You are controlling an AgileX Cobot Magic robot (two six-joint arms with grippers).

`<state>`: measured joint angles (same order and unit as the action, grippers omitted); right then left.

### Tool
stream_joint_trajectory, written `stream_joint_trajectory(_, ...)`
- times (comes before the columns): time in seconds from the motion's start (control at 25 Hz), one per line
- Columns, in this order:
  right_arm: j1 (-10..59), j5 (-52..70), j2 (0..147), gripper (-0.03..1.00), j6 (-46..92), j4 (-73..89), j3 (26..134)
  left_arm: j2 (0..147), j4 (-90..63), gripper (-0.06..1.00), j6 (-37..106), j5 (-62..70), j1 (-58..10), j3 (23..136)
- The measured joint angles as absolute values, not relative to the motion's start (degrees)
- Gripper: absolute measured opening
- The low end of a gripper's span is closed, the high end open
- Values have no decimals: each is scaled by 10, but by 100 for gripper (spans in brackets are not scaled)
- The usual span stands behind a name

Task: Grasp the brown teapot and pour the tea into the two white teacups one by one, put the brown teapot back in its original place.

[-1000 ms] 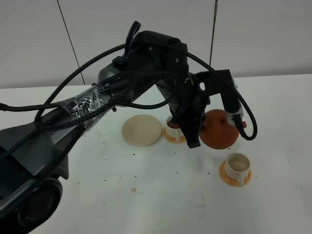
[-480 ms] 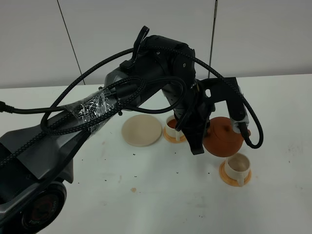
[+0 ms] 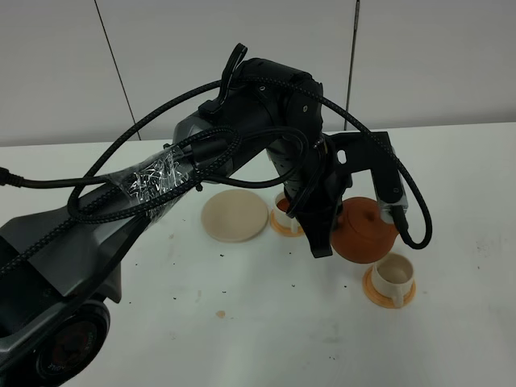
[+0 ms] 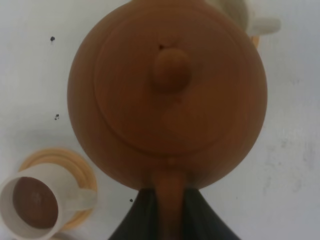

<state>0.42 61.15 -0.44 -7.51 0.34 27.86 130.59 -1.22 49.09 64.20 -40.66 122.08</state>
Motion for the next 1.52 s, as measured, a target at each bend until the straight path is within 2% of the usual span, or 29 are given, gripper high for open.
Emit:
stream_joint_trajectory(0.92,4,612,-4,23,-75,3,279,1306,-12,18,490,676,-407,1221)
stream_joint_trajectory(1.52,4,612,-4,23,-75,3,279,1306,-12,18,491,638,-407,1221)
